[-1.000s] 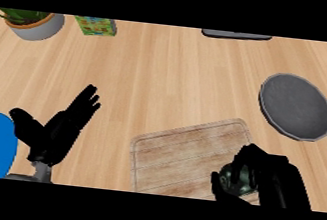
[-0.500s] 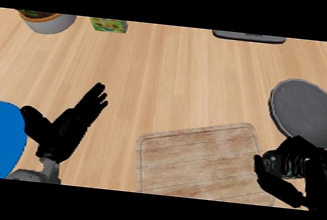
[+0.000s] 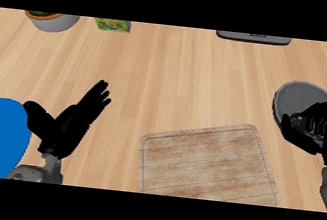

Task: Pick the eggplant from the cutting board and place it in the pan

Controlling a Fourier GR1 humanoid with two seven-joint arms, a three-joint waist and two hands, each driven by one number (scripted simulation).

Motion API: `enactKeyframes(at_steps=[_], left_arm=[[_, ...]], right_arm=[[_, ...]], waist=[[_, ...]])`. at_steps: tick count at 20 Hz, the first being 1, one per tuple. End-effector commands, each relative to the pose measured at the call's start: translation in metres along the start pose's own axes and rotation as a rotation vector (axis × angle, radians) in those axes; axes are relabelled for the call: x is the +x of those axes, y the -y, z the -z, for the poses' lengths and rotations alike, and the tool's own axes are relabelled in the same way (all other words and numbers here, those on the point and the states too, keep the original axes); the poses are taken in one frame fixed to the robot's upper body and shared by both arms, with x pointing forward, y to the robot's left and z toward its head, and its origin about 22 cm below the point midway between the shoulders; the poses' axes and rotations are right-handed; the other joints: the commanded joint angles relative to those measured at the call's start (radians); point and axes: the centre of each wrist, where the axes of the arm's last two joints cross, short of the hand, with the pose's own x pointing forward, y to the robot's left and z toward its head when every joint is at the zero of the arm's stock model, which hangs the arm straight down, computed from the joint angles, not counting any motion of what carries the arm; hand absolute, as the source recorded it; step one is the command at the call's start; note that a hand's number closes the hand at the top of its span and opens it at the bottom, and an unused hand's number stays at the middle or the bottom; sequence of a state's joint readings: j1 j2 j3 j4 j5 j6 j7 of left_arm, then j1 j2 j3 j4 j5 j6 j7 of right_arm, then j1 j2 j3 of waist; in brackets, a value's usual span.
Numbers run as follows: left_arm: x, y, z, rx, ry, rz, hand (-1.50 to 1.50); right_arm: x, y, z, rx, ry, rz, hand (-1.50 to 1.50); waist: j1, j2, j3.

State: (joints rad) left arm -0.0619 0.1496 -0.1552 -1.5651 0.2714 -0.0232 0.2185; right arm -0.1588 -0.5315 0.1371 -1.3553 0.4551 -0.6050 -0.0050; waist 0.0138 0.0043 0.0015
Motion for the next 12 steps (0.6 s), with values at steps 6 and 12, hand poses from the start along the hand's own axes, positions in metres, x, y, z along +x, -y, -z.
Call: enactKeyframes(at_steps=[6, 12], left_arm=[[0.003, -0.003, 0.008, -0.014, 0.004, 0.004, 0.00], [-0.006, 0.002, -0.004, -0.023, 0.002, 0.001, 0.00]], right_arm=[[-0.053, -0.026, 0.054, -0.142, -0.068, 0.033, 1.50], [-0.092, -0.014, 0.061, -0.151, -0.076, 0.014, 1.50]], waist=[[0.014, 0.005, 0.001], [0.029, 0.010, 0.002]])
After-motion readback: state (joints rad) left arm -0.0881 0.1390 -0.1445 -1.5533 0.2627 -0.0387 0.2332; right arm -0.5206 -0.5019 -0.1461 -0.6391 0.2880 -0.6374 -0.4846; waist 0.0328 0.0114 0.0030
